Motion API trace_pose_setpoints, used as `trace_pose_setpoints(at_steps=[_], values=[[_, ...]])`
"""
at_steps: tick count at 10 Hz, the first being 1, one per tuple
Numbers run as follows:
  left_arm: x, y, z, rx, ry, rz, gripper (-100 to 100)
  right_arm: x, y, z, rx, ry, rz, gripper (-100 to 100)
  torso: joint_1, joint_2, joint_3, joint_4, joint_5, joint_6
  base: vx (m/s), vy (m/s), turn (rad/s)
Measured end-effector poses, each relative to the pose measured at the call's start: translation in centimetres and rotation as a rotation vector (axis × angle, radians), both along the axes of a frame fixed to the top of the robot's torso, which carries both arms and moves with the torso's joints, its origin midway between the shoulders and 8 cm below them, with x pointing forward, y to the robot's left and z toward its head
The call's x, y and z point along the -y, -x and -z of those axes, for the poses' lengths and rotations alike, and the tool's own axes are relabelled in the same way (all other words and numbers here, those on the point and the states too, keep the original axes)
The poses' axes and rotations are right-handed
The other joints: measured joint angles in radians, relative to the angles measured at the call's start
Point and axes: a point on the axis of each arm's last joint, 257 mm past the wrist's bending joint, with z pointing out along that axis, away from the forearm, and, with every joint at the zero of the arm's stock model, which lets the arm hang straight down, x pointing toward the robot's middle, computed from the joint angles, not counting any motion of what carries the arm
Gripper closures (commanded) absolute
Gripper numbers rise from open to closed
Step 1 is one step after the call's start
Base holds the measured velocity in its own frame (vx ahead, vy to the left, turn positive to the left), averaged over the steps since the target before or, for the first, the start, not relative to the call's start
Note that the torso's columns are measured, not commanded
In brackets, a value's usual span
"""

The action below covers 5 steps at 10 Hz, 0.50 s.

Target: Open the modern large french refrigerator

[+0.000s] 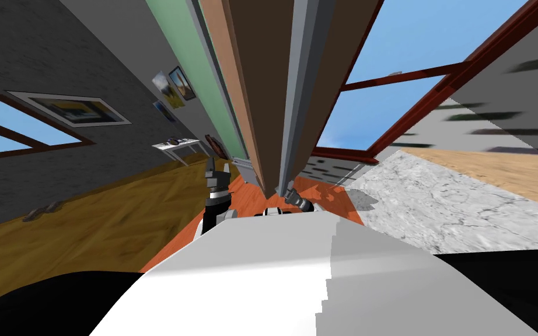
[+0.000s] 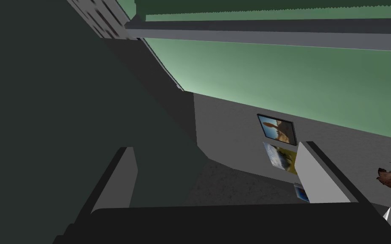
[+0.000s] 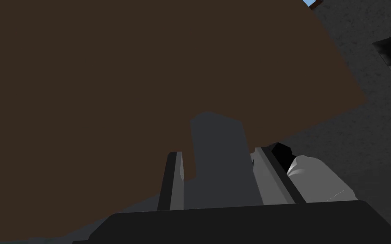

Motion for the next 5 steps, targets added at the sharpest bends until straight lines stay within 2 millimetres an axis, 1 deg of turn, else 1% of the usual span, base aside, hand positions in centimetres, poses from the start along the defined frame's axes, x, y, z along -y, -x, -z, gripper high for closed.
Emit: trace_pose_setpoints(at_steps=[1, 3, 5], values=[[0.0, 0.0, 0.0, 0.0, 0.0, 0.0, 0, -0.4, 0.6, -0.2, -0.002, 0.003, -0.026, -100, 0.002, 0.003, 0.001, 0.002, 0.001, -0.001, -0.06, -0.084, 0.012], [0.0, 0.0, 0.0, 0.0, 0.001, 0.0, 0, 0.0, -0.6, -1.4, 0.0, 0.004, -0.028, -100, 0.007, -0.005, 0.0, -0.007, 0.001, 0.0, -0.068, 0.046, -0.024], [0.0, 0.0, 0.0, 0.0, 0.0, 0.0, 0, 0.7, -1.8, -1.9, -0.014, 0.01, -0.018, -100, 0.003, -0.008, -0.004, -0.006, 0.0, -0.003, -0.061, 0.022, 0.001]])
